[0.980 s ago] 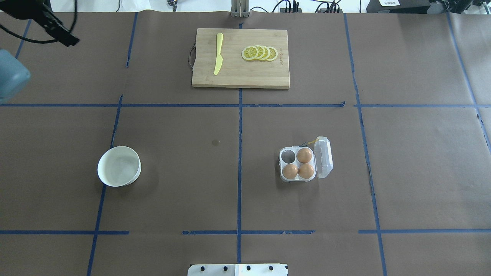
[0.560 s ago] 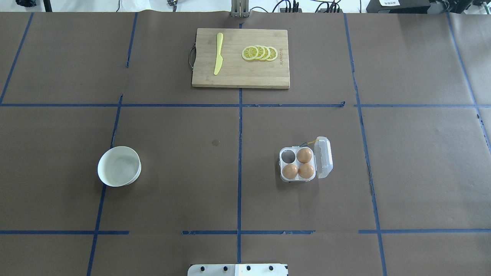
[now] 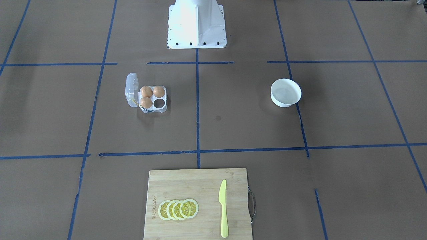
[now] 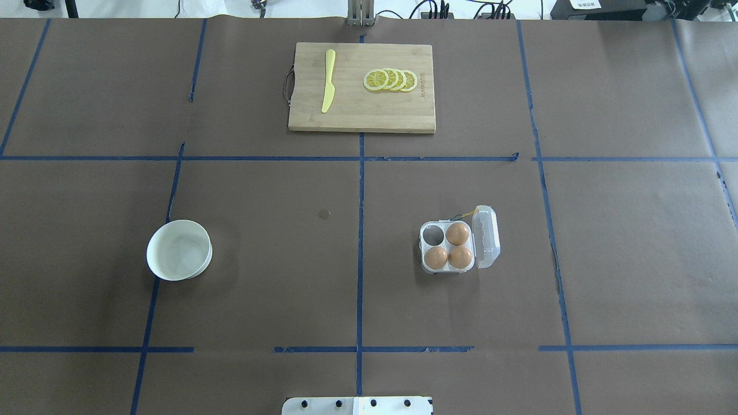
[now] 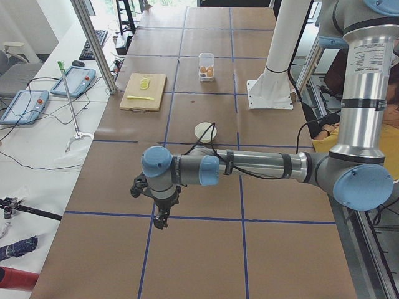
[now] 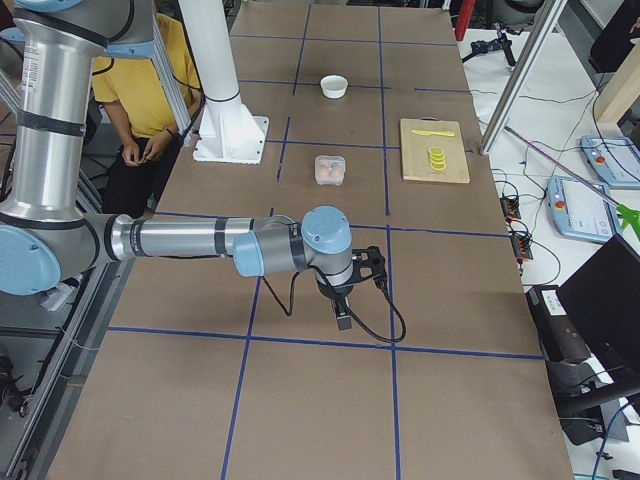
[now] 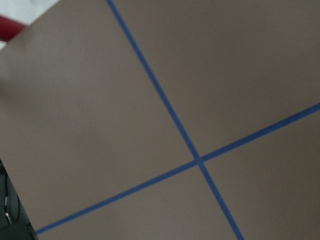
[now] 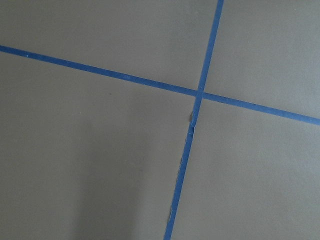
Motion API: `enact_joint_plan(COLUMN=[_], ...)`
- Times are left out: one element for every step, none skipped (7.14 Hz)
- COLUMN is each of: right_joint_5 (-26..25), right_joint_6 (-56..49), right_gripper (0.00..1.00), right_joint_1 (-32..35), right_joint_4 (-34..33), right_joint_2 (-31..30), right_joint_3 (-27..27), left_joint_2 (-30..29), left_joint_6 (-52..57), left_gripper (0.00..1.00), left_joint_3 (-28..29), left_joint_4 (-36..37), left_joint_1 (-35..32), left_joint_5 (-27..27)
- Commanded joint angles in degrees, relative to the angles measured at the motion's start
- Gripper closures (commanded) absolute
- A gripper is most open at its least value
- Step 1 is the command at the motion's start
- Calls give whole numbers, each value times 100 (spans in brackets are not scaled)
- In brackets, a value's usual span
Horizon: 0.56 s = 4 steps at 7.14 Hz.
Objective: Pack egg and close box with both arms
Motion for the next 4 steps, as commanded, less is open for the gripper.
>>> enact_joint_plan(right_joint_5=[52, 165, 340, 351], right_joint_6=[23, 241, 982, 1616], right_gripper=[9, 24, 59, 93], right_joint_1=[-9, -18, -244, -690], right_joint_4=[13, 13, 22, 291], right_joint_2=[-3, -12, -12, -12], right_joint_3=[52, 79, 210, 289], left_joint_2=[334, 290, 255, 237], left_joint_6=[-41, -15, 29, 30], left_gripper=[0, 0, 0, 0], left_joint_3=[-203, -203, -195, -229], left_joint_4=[-134, -143, -152, -152], left_joint_1=[-95, -95, -86, -86], left_joint_5=[-203, -195, -177, -159])
